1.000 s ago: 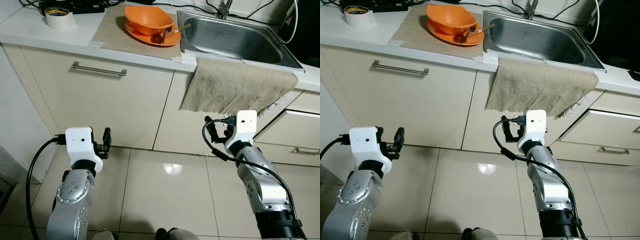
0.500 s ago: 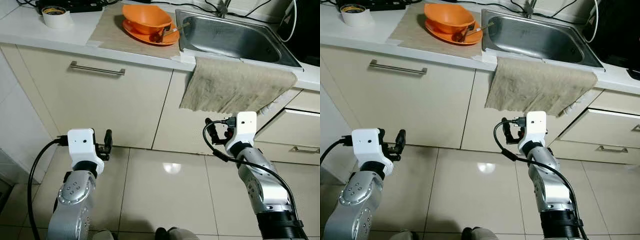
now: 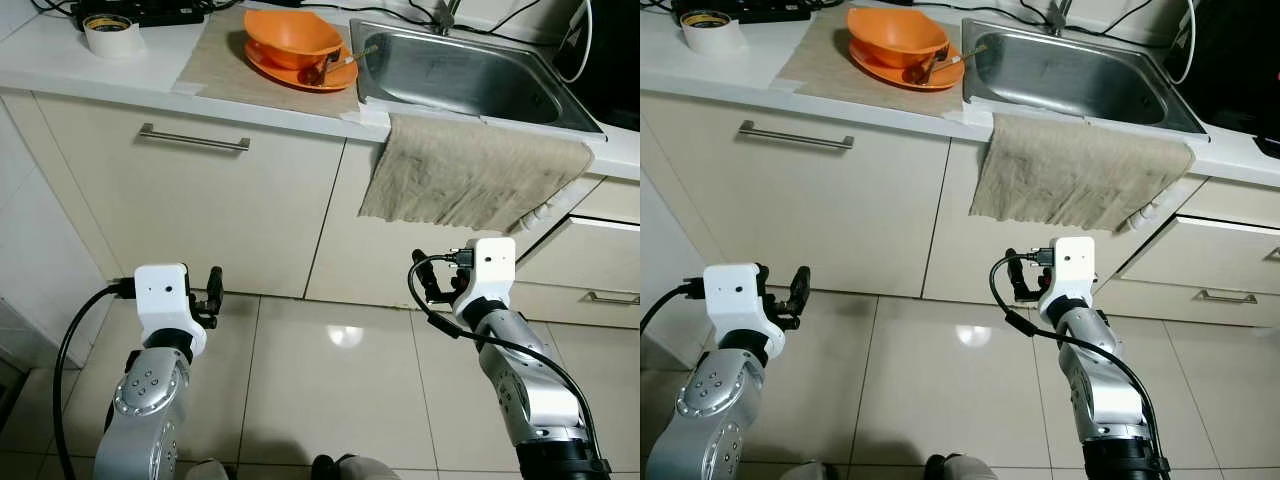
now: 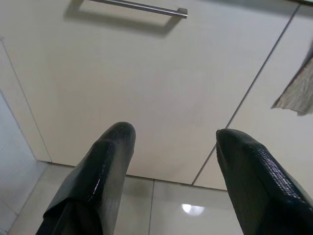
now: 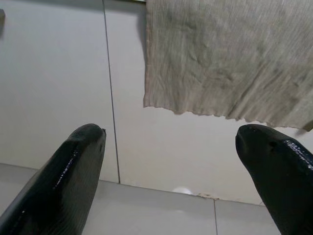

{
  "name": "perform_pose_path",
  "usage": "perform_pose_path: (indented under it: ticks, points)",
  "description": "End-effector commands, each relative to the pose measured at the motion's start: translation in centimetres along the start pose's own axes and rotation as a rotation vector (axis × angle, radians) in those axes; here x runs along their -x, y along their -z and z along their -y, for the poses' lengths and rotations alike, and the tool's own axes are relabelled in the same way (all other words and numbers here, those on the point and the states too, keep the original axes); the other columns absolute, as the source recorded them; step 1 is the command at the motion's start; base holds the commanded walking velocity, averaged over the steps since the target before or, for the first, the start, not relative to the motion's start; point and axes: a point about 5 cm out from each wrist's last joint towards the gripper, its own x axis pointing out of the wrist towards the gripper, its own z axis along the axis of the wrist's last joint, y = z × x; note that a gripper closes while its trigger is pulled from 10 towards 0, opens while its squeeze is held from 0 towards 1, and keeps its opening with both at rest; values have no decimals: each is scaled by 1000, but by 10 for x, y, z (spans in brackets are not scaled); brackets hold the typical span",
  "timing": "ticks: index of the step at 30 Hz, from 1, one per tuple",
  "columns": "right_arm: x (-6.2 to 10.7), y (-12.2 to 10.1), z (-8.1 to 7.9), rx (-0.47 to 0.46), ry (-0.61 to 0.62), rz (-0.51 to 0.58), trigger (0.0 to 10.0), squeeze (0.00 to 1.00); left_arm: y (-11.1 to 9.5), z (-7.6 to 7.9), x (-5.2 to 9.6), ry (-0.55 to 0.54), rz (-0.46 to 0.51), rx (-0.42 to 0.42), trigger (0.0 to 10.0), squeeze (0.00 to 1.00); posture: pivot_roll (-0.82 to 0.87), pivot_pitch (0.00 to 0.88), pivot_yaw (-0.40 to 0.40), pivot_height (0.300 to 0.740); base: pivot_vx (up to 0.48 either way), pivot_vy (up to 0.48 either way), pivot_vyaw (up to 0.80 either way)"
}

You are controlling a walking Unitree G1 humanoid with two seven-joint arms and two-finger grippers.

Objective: Kitchen organization

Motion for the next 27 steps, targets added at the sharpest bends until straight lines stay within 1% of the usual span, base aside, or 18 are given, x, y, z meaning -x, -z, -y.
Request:
perform_pose_path:
  ticks: [1, 3, 4, 5, 6, 17, 21, 22, 23, 24, 26, 27]
  points:
    - [3, 1, 5, -13, 27, -7, 10000, 0, -3, 2, 1, 17, 4, -7, 10000, 0, -136, 102, -121, 740, 0, 0, 0]
    - [4, 3, 3, -22, 24, -13, 10000, 0, -2, -1, 1, 6, -1, -7, 10000, 0, -136, 102, -121, 740, 0, 0, 0]
    - [4, 4, 1, -30, 15, -16, 10000, 133, -1, -2, 0, 9, -6, -4, 10000, 94, -137, 100, -120, 740, 0, 0, 0]
    - [5, 5, 1, -30, 14, -17, 10000, 729, -1, -2, 1, 12, -8, -5, 10000, 1000, -137, 101, -119, 740, 0, 0, 0]
    - [5, 5, 0, -29, 11, -19, 10000, 1000, -1, -2, 1, 14, -9, -5, 10000, 1000, -135, 99, -119, 740, 0, 0, 0]
    - [2, 2, -1, -21, 9, -12, 10000, 1000, -4, -1, -2, 24, -3, -17, 10000, 1000, -134, 117, -127, 740, 0, 0, 0]
    - [-1, -2, -3, 4, 25, 9, 10000, 996, -7, -4, -6, -13, 23, -49, 10000, 1000, -135, 115, -124, 740, 0, 0, 0]
    - [-2, -3, -4, -2, 25, 19, 10000, 310, -10, -6, -7, -35, 45, -58, 10000, 976, -132, 116, -122, 740, 0, 0, 0]
    - [-3, -4, -4, -5, 26, 27, 10000, 0, -12, -7, -8, -51, 62, -73, 10000, 600, -129, 117, -121, 740, 0, 0, 0]
    - [-3, -5, -5, -9, 26, 32, 10000, 0, -13, -8, -9, -54, 67, -89, 10000, 0, -128, 118, -120, 740, 0, 0, 0]
    - [-3, -5, -7, -13, 27, 39, 10000, 0, -12, -8, -10, -35, 58, -91, 10000, 4, -126, 120, -119, 740, 0, 0, 0]
    - [-3, -3, -8, -2, 29, 42, 10000, 0, -12, -10, -10, -49, 62, -78, 10000, 8, -116, 121, -120, 740, 0, 0, 0]
